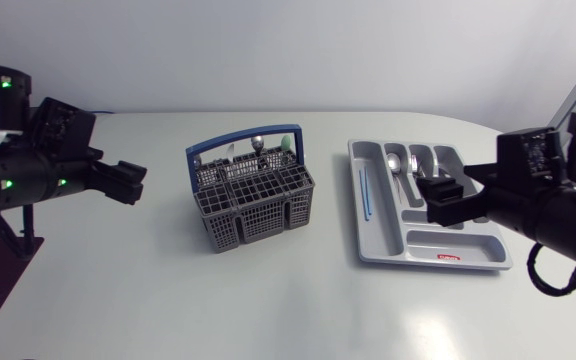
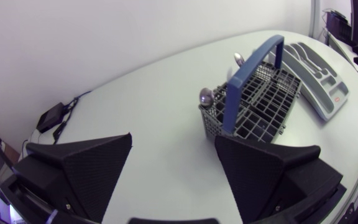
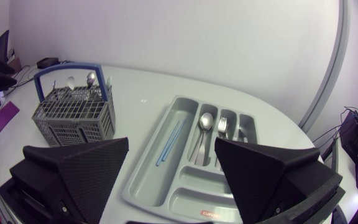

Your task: Unload the cutlery basket into the drawer organizer.

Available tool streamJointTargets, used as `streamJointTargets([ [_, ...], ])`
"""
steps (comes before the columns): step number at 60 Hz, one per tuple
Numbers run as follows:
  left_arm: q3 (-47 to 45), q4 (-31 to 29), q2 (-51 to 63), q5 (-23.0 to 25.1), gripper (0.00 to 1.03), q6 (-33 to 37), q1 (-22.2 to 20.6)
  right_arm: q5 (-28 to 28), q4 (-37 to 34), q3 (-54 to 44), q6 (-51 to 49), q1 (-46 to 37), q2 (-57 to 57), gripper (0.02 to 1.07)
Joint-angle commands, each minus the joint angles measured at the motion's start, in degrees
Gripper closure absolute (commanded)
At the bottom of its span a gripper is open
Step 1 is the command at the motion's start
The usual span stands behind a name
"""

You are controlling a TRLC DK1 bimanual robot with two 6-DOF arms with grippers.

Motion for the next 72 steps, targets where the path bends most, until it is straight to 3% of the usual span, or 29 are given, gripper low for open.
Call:
streamJointTargets([
  [1, 4.8, -2.6, 5.4, 4.5, 0.12, 3.8, 1.1, -0.1, -2.6, 3.7, 1.1, 2.2, 4.9, 0.09],
  [11, 10.2, -7.0, 11.4, 19.9, 0.13, 7.4, 5.3, -4.6, -9.1, 10.4, -0.6, 2.2, 13.6, 0.10],
  [17, 12.3, -7.8, 14.3, 26.5, 0.29, 9.4, 7.7, -12.5, -3.8, 7.7, -0.8, 0.7, 13.1, 0.15],
  [23, 13.7, -8.0, 16.7, 31.6, 0.55, 11.0, 9.5, -15.6, -3.3, 9.2, -1.3, -0.1, 14.7, 0.34],
  [24, 14.0, -8.0, 17.5, 32.1, 0.59, 11.5, 9.6, -16.2, -3.2, 9.5, -1.8, 0.0, 15.4, 0.42],
  [27, 14.2, -7.9, 18.2, 32.3, 0.63, 12.7, 9.6, -18.1, -2.6, 9.7, -2.1, 0.0, 16.5, 0.61],
  [29, 14.4, -7.9, 19.0, 33.2, 0.66, 13.5, 9.6, -19.8, -1.2, 9.8, -2.1, -0.2, 17.8, 0.80],
  [34, 14.7, -6.7, 20.9, 34.2, 0.70, 15.1, 9.3, -21.9, 0.2, 10.4, -2.1, -0.5, 21.0, 0.91],
  [44, 16.4, -1.0, 25.6, 34.0, 0.71, 14.5, 8.9, -21.7, 1.8, 12.6, -3.3, 2.1, 29.4, 0.99],
  [64, 21.5, 2.2, 35.3, 34.2, 0.72, 14.4, 9.2, -21.7, 3.3, 20.5, -3.5, 8.9, 43.3, 0.99],
  [72, 21.9, 2.5, 36.2, 38.1, 0.72, 14.5, 9.4, -21.1, 3.6, 24.2, -3.4, 10.9, 48.0, 0.98],
])
